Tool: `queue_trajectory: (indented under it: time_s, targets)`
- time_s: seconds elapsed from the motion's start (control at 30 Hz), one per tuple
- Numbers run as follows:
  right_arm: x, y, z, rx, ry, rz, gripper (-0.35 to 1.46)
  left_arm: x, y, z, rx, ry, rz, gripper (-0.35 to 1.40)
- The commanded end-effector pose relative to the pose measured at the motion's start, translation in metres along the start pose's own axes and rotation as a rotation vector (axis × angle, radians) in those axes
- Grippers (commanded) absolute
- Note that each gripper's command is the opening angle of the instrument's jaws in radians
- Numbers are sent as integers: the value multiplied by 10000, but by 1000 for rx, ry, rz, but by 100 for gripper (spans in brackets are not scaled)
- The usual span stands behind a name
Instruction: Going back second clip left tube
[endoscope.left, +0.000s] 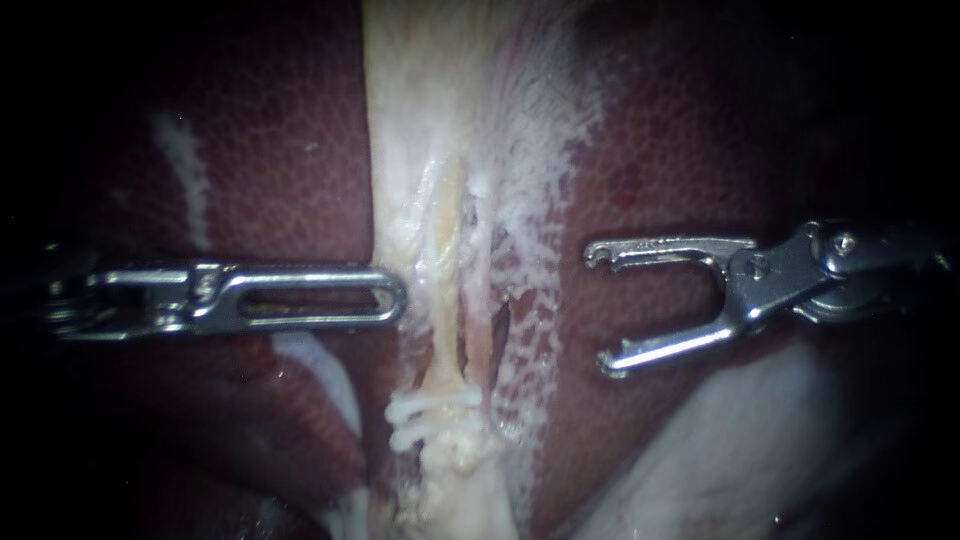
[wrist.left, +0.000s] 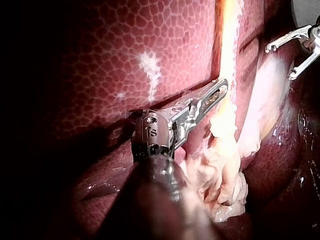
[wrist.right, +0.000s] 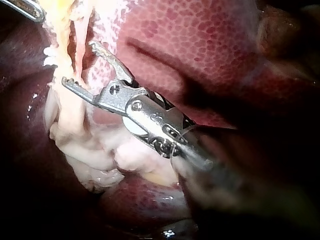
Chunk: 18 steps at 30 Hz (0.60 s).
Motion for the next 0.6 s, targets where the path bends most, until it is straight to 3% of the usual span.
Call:
queue_trajectory:
  time_s: [0.03, 0.6]
  targets:
    - [0, 0, 0, 1, 0, 0, 60, 0, 0, 1, -1, 1, 0, -35]
    - [1, -1, 0, 1, 0, 0, 60, 1, -2, 3, 3, 3, 1, -35]
